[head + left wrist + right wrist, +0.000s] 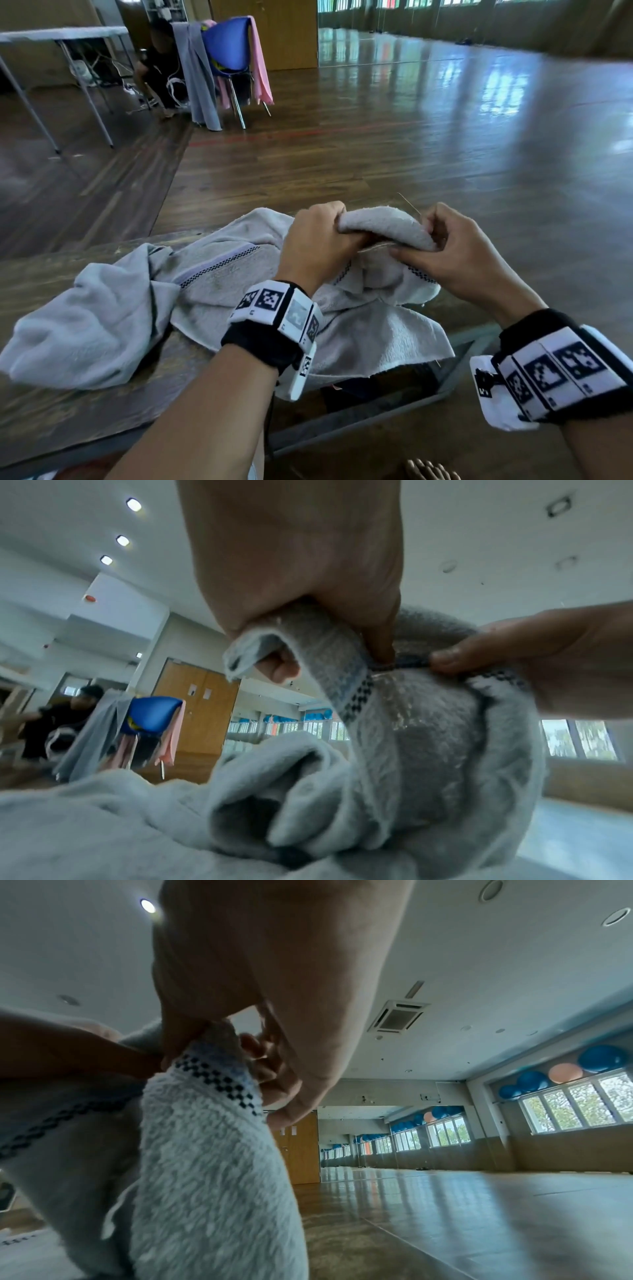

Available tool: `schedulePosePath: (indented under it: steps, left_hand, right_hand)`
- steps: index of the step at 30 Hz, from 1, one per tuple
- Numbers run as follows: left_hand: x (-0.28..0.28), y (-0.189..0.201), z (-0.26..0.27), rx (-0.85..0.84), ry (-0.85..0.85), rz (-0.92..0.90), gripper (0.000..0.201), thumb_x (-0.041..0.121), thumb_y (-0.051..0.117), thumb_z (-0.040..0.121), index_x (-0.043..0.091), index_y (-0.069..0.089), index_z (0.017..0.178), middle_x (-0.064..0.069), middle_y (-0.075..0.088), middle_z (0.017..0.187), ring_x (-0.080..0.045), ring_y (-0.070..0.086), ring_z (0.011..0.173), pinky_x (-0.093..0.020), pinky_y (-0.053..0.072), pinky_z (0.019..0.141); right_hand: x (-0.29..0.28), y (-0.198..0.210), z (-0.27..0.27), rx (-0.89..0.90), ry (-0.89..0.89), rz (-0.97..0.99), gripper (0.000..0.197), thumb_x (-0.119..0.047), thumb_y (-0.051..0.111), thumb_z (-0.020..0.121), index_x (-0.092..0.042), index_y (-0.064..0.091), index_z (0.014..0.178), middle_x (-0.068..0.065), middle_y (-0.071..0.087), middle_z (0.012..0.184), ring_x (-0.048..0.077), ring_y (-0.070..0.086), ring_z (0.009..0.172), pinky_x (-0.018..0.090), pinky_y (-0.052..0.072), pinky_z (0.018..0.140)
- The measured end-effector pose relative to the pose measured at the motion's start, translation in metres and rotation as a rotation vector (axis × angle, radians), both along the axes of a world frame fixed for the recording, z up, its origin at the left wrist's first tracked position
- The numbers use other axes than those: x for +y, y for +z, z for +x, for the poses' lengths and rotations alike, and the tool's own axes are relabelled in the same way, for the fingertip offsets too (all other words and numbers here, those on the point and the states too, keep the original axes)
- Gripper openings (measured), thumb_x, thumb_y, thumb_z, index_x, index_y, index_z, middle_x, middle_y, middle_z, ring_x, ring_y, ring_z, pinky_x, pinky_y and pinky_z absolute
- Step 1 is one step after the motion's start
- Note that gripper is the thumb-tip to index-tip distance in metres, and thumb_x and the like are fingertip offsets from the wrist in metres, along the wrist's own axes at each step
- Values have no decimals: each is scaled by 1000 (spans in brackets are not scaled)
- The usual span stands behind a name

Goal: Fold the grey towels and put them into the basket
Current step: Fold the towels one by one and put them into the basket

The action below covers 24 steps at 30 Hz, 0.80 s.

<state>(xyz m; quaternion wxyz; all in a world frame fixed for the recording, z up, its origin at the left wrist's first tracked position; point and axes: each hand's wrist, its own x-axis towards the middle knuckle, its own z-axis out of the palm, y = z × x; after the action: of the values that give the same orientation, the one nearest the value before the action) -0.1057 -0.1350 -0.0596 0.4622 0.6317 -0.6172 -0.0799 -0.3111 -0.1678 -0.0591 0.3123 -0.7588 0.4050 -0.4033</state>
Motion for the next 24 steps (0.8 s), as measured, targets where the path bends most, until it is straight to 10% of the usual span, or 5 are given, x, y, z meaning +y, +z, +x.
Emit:
schedulePosePath:
  steps: [4, 10, 19, 22, 24]
  left_hand:
    - [6, 4, 11, -87, 68, 86, 32, 37, 67, 72, 20, 40, 66, 9, 46, 56, -14, 44, 55, -32, 39, 52]
    - [10, 12, 26, -23, -1, 195, 13, 7, 46, 87, 15, 43, 76, 4, 45, 69, -14, 40, 63, -27, 30, 58]
    - [12, 7, 46, 138, 209, -40, 18, 10, 47, 94, 10, 64, 87, -2, 60, 83, -11, 51, 75, -19, 36, 62]
    - [13, 15, 44, 582, 17, 195, 33, 21, 46, 99, 10, 60, 72, -5, 57, 67, -16, 54, 66, -25, 44, 65]
    - [16, 15, 44, 451, -90, 460, 39, 31, 49, 100, 13, 57, 66, -8, 56, 65, -23, 55, 68, -36, 47, 71]
  right_hand:
    - [-5, 0, -14, 151, -125, -113, 30, -40, 75, 67, -28, 57, 88, -14, 53, 59, 4, 44, 53, 21, 38, 50]
    - [0, 1, -26, 500, -301, -106, 19, -57, 76, 72, -42, 67, 78, -12, 64, 66, 19, 61, 73, 37, 51, 65]
    - [-4, 7, -30, 56, -55, 7, 13, -37, 85, 77, -32, 74, 82, -15, 73, 75, -3, 63, 62, 12, 48, 55]
    - [-8, 6, -28, 2, -6, 44, 10, -27, 69, 82, -19, 73, 84, 7, 66, 73, 9, 55, 68, 28, 46, 64]
    - [-11, 3, -29, 45, 16, 85, 9, -17, 66, 89, -10, 72, 85, 15, 64, 75, 15, 53, 72, 35, 42, 69]
